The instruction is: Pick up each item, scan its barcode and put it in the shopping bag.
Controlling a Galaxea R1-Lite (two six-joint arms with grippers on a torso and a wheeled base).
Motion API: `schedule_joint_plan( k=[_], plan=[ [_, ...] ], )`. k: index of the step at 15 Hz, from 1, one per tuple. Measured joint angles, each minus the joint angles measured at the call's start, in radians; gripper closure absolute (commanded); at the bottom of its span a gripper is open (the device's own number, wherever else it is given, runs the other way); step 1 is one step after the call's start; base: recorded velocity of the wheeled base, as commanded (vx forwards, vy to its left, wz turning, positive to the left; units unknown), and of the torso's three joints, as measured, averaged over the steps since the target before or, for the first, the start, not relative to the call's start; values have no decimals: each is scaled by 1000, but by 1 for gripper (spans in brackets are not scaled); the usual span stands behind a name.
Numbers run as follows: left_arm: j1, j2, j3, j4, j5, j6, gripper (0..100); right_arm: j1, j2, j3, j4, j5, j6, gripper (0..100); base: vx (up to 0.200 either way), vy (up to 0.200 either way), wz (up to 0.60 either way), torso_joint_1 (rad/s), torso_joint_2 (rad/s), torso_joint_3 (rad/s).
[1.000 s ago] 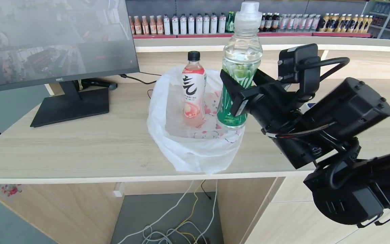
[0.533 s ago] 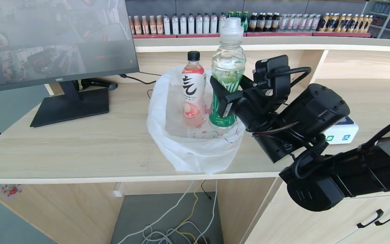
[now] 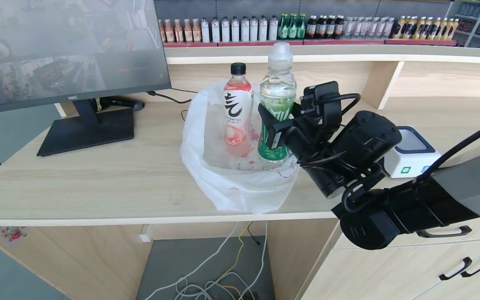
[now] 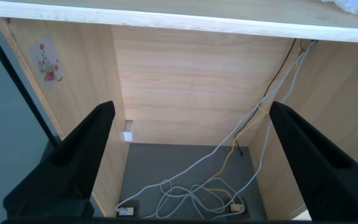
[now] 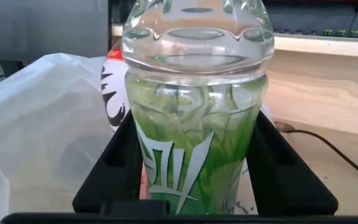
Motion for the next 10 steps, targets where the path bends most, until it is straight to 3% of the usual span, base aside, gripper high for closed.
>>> schedule_joint_plan(
  k=[10],
  plan=[
    [0,0,0,0,0,-1,0,-13,68,-128,54,2,1,100,0,0,0,0,0,0]
  ],
)
